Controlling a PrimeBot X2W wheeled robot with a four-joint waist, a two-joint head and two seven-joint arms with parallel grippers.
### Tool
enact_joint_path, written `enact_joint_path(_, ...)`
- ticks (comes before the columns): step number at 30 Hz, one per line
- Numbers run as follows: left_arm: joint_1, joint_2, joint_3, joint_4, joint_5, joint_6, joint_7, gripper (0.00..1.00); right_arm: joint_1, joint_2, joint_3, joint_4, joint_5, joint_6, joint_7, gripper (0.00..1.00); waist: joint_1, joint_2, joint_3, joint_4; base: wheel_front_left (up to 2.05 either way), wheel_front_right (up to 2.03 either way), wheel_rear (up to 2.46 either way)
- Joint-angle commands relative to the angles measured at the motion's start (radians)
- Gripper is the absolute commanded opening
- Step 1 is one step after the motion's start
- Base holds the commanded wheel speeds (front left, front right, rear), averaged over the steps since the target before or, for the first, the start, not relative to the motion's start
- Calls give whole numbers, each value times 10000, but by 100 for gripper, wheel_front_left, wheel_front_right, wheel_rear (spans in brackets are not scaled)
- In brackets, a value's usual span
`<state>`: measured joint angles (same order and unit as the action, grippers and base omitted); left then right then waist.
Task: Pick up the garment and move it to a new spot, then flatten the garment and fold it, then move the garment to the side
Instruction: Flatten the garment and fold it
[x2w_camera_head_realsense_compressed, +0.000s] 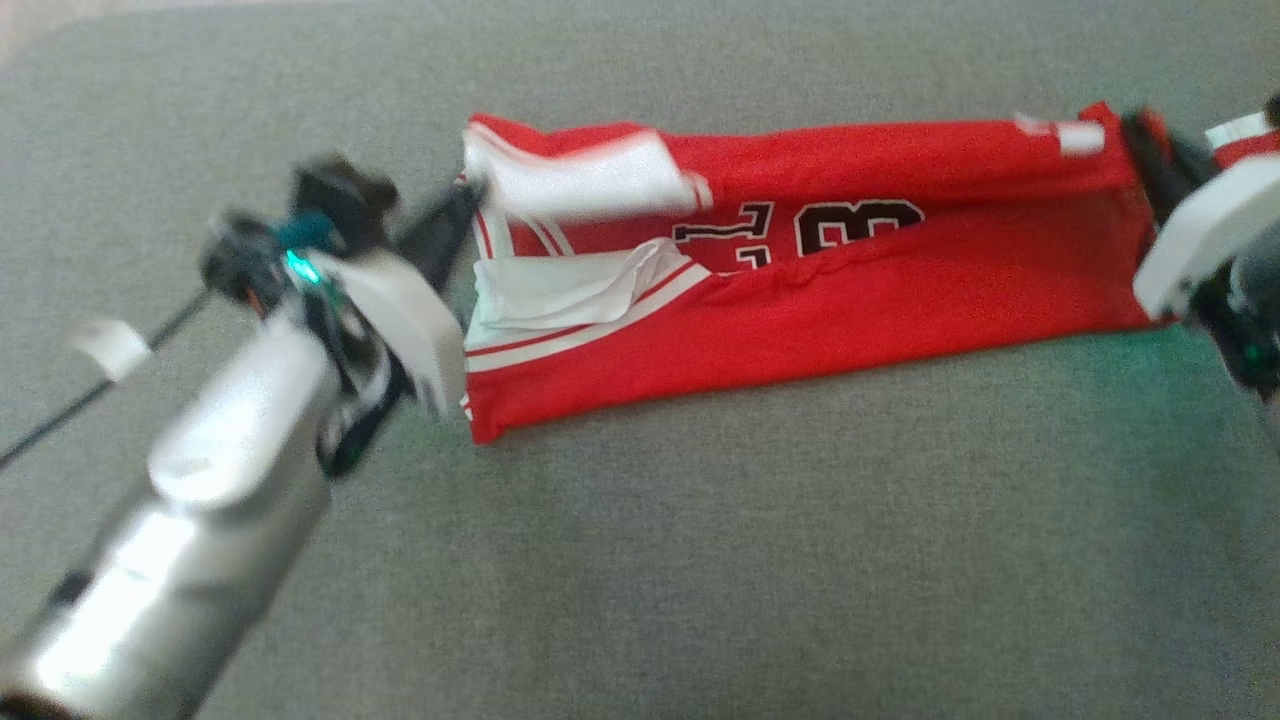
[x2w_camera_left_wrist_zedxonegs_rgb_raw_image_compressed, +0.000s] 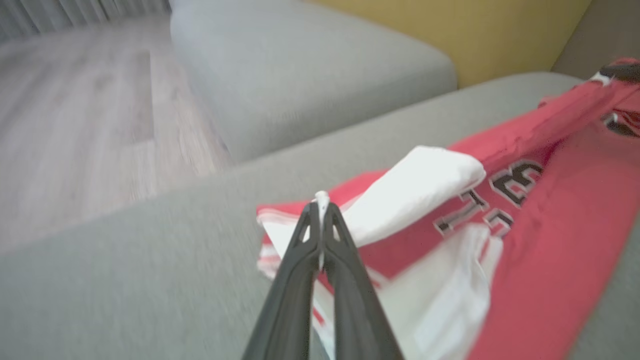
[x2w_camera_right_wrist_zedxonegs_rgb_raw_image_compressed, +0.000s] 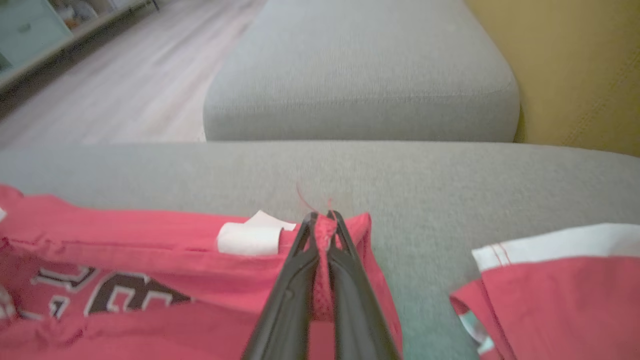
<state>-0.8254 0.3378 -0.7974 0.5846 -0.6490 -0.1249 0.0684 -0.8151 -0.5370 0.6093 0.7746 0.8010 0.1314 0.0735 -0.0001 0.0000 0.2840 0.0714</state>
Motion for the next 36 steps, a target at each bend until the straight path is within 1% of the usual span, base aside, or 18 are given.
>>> enact_joint_path(1, 129, 648, -17, -796, -471, -51, 582, 0, 229, -528, 402, -384, -51, -7, 159, 0, 1, 0, -185, 116, 0, 0, 0)
enact_joint_path(4, 662, 1320, -429, -1920, -1221, -54, 1666, 0, 492, -1064, 1018, -514, -88, -7, 443, 0, 1, 0, -283, 166, 0, 0, 0)
enact_joint_path(6, 880, 1718, -523, -2494, -1546, -54, 2163, 0, 563, -1324, 1375, -557, -166, -7, 569, 0, 1, 0, -315, 183, 0, 0, 0)
enact_joint_path(10, 1131, 2181, -581, -3208, -1807, 21, 2807, 0, 591, -1587, 2042, -658, -348, -7, 815, 0, 1, 0, -345, 182, 0, 0, 0)
enact_joint_path(14, 1211, 2348, -722, -3594, -1717, 183, 3108, 0, 532, -1732, 2532, -681, -355, -7, 1029, 0, 1, 0, -314, 158, 0, 0, 0)
enact_joint_path(16, 1240, 2346, -833, -3661, -1637, 225, 3201, 0, 478, -1767, 2725, -696, -282, -7, 1144, 0, 1, 0, -282, 139, 0, 0, 0)
enact_joint_path(20, 1306, 2282, -1021, -3688, -1642, 218, 3414, 0, 354, -1812, 2948, -697, -198, -7, 1235, 0, 1, 0, -208, 103, 0, 0, 0)
enact_joint_path(21, 1307, 2271, -1190, -3679, -1556, 201, 3546, 0, 280, -1816, 3064, -693, -118, -7, 1281, 0, 1, 0, -163, 77, 0, 0, 0)
enact_joint_path(25, 1270, 2216, -1342, -3597, -1334, 202, 3473, 0, 196, -1785, 3169, -615, 62, -7, 1366, 0, 1, 0, -126, 24, 0, 0, 0)
enact_joint_path(26, 1246, 2165, -1338, -3573, -1247, 240, 3332, 40, 155, -1771, 3158, -570, 81, -7, 1290, 67, 1, 0, -123, 8, 0, 0, 0)
enact_joint_path(27, 1224, 2090, -1286, -3530, -1169, 327, 3122, 100, 122, -1730, 3095, -512, 157, -7, 1206, 100, 1, 0, -127, -8, 0, 0, 0)
enact_joint_path(31, 1143, 1808, -1058, -3215, -843, 739, 2236, 100, -11, -1497, 2723, -459, 574, -7, 733, 100, 1, 0, -251, -92, 0, 0, 0)
enact_joint_path(33, 1118, 1619, -818, -3042, -758, 1014, 1622, 100, -67, -1378, 2463, -563, 881, -7, 464, 100, 1, 0, -365, -142, 0, 0, 0)
enact_joint_path(36, 1075, 1252, -287, -2776, -795, 1481, 562, 100, -201, -1279, 1947, -784, 1222, -7, -243, 100, 1, 0, -585, -198, 0, 0, 0)
